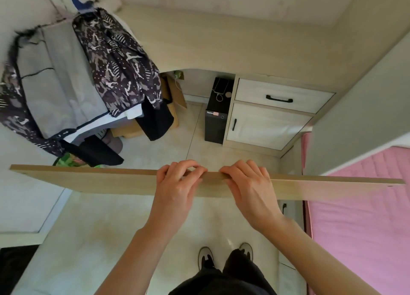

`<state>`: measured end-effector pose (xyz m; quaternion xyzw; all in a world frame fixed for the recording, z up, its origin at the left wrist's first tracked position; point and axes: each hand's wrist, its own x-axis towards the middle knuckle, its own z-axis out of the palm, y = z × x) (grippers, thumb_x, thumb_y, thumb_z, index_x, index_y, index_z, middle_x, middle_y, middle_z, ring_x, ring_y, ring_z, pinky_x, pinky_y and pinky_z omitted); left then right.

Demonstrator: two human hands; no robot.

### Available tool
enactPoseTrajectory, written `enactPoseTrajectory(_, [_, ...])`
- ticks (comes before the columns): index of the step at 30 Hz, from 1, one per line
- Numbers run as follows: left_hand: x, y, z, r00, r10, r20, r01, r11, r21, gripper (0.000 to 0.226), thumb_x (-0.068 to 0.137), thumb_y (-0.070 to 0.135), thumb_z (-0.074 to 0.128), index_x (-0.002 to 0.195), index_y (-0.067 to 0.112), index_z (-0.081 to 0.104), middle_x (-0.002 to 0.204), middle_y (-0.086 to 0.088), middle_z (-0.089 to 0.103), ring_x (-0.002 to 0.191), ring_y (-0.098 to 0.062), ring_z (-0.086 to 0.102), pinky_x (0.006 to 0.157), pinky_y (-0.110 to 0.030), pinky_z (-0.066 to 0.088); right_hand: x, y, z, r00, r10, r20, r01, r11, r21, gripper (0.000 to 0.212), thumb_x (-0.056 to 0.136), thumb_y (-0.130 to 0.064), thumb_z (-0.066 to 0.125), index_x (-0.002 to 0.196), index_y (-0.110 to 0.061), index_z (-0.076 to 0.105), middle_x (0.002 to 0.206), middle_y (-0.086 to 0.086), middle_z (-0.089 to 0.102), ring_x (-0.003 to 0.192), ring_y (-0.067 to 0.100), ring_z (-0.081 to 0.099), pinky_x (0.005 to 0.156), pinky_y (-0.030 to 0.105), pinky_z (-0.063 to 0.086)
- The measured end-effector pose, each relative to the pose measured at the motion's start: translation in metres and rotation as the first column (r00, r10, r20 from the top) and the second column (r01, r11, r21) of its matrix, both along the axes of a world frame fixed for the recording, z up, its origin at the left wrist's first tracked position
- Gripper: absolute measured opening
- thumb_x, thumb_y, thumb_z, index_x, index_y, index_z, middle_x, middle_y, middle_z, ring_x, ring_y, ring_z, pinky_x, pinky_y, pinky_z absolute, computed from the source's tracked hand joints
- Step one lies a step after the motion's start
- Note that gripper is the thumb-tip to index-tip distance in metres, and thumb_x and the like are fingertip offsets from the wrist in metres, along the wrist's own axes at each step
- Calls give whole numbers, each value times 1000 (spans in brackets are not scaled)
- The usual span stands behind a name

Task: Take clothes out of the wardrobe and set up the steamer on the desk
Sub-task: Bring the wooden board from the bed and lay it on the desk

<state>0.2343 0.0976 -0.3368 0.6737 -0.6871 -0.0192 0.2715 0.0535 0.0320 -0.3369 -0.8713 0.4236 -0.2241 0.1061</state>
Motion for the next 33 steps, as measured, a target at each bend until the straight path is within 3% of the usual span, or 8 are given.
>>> enactPoseTrajectory(4, [28, -31, 12, 998, 10, 61, -9, 1000, -14, 32, 97, 28, 41, 109, 20, 69, 100, 11, 65, 92, -13, 53, 92, -29, 29, 28, -34, 11, 999, 27, 22, -27, 1000, 3, 21, 93, -25, 45, 103, -24, 64, 90, -9, 59, 78, 14, 50, 69, 29, 40])
enactPoseTrajectory(17, [64, -193, 49, 989, 80, 123, -62, 987, -147, 28, 97, 27, 45, 108, 22, 69, 97, 11, 64, 90, -14, 54, 92, -32, 30, 69, -204, 44, 994, 37, 104, -32, 998, -50, 18, 88, -16, 61, 102, -25, 65, 91, -8, 61, 82, 18, 51, 69, 31, 38])
enactPoseTrajectory(33, [63, -416, 70, 997, -4, 73, 19, 978, -208, 26, 95, 25, 49, 108, 19, 70, 98, 8, 67, 90, -15, 53, 92, -28, 25, 63, -409, 76, 994, -60, 94, 66, 995, -68, 20, 91, -28, 50, 105, -27, 65, 90, -12, 58, 83, 12, 47, 73, 27, 29])
